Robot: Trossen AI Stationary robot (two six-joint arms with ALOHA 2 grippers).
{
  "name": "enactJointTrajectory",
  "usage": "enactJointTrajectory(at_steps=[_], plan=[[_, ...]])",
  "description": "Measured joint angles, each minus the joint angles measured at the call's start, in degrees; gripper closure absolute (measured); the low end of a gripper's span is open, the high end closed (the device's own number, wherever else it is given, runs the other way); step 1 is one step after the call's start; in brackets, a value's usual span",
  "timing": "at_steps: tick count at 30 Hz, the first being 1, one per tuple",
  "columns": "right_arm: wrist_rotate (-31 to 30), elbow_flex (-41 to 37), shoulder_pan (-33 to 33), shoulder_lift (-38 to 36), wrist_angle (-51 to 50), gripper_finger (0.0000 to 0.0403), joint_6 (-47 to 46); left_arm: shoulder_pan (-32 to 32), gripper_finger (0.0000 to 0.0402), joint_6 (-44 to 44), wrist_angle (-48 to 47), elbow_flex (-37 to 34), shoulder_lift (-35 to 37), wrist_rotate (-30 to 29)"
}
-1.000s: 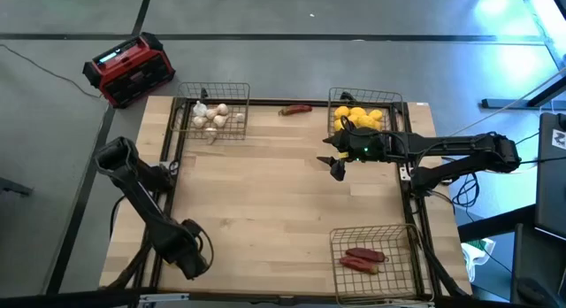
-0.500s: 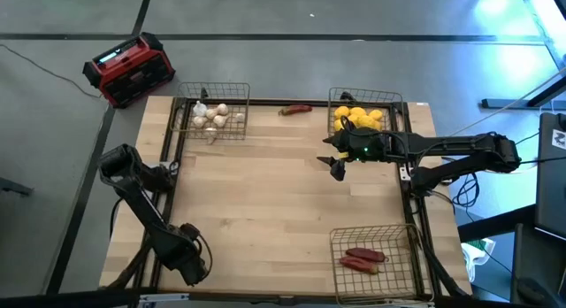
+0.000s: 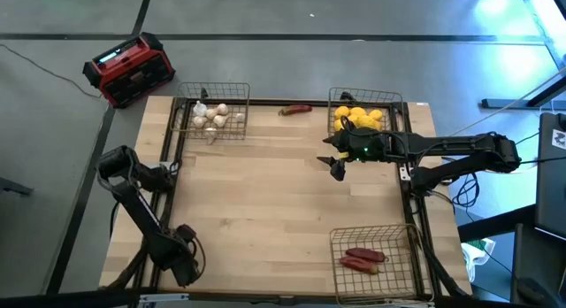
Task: Sort produce into baskets
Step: Put the yellow lemon into the top right wire basket
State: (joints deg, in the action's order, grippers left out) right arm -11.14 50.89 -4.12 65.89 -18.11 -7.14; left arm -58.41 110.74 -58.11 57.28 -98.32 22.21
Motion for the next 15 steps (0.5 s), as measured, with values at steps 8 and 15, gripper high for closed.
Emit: enactJointTrajectory(at_steps=[8,15], plan=[[0.0,0.0,0.0,0.0,0.0,0.0109,0.0,-0.1,0.0190,-13.3,1.5,-2.8,0.0,-6.5],[0.0,0.0,0.0,0.0,0.3,0.0109,0.0,1.6,0.0190,-27.4,-0.4,-2.8,0.0,-12.1]])
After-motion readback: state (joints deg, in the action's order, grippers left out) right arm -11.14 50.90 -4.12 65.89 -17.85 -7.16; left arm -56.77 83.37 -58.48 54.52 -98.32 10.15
